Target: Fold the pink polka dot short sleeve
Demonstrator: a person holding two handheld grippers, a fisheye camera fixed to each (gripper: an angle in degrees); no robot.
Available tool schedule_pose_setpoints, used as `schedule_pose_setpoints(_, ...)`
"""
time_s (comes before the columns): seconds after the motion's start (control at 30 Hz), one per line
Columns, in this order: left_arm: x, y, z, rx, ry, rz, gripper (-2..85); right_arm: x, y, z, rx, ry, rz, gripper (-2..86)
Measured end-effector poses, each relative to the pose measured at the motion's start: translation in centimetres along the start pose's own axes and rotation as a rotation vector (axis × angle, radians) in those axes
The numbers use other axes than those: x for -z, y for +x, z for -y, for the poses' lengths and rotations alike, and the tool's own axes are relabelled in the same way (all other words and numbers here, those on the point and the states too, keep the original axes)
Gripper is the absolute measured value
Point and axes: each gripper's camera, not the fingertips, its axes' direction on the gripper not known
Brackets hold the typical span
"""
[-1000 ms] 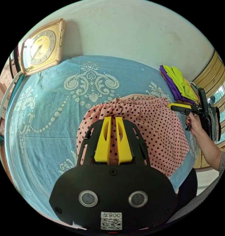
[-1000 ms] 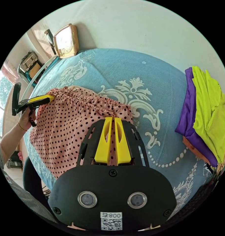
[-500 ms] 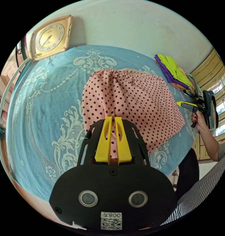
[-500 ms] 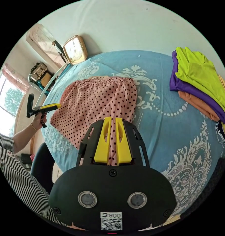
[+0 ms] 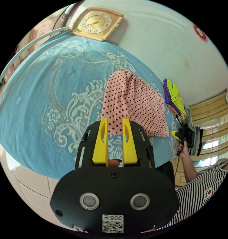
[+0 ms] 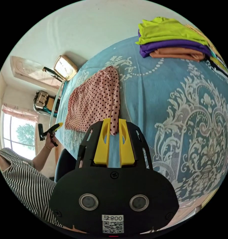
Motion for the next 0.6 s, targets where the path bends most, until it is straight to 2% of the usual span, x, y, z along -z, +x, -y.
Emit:
schedule_pose_setpoints(0.13, -0.3, -3.9, -1.9, 0.157, 0.011, -0.079, 9.9, 0.4, 3.3, -1.6, -0.111, -0.008, 0.137, 8.0)
schedule_pose_setpoints(0.3, -1.8, -6.3, -2.1, 0.233, 0.007, -0.229, 9.2, 0.3, 5.0, -1.4, -0.148, -0.011, 0.179, 8.5)
schedule_pose_setpoints(0.37, -2.4, -7.0, -2.0, 0.235, 0.003, -0.225, 7.8, -0.1, 5.6, -1.1, -0.168, -0.013, 0.194, 8.3)
schedule_pose_setpoints(0.6, -3.7, -9.9, -2.9, 0.337, 0.020, -0.321, 3.2, -0.7, 7.7, -0.4, -0.219, -0.037, 0.272, 3.1)
